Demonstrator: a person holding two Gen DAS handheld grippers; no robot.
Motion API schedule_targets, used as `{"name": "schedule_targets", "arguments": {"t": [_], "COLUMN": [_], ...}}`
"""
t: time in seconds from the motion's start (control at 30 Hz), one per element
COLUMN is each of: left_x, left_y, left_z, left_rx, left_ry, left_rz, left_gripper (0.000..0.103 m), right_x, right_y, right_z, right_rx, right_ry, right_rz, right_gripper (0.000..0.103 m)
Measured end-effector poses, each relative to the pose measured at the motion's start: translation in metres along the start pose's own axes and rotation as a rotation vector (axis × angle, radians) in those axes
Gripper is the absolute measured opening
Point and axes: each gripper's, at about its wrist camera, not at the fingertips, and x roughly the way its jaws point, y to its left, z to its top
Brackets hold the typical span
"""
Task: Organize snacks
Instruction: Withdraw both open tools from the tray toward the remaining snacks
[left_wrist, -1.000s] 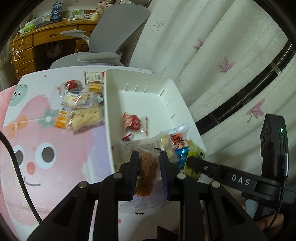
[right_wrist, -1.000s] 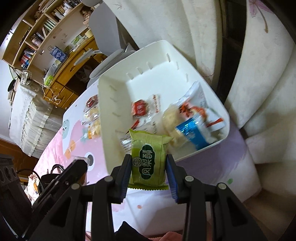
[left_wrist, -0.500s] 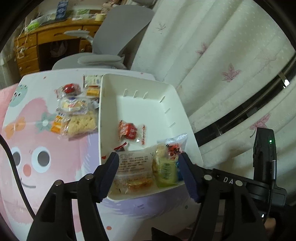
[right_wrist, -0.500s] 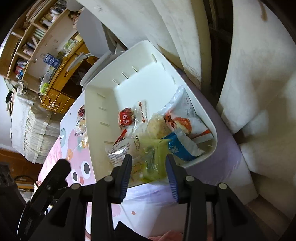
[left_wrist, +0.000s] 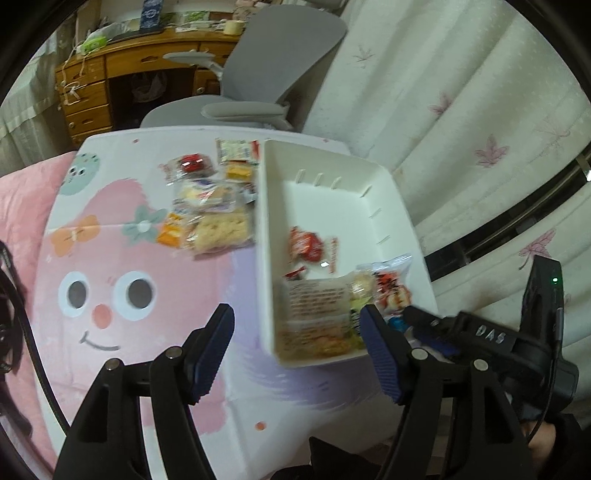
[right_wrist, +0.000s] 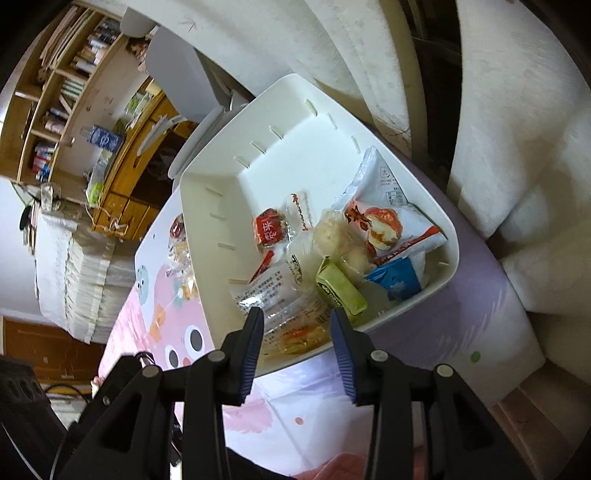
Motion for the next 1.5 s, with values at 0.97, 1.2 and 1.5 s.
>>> {"name": "schedule_targets", "arguments": {"t": [0.97,1.2,1.5], "left_x": [-0.095,-0.08,-0.037], "left_y": [0.147,0.15,0.134], "left_z": [0.084,0.126,0.173], "left_rx": [0.22,0.291,0.331], "left_ry": [0.14,0.165,0.216], "left_rz": [0.084,0.043,0.02], "left_gripper": [0.091,0.092,0.095], "right_x": [0.021,0.035,0.065], "right_y": [0.103,0.138,0.152], "right_z": [-0.093,-0.106,-0.102], "right_rx": [0.239,0.213,0.303], "right_ry": [-0.077,-0.124,-0.189], "right_rz": [0.032,0.007,0.016], "right_gripper": [0.063,0.069,0.07]}}
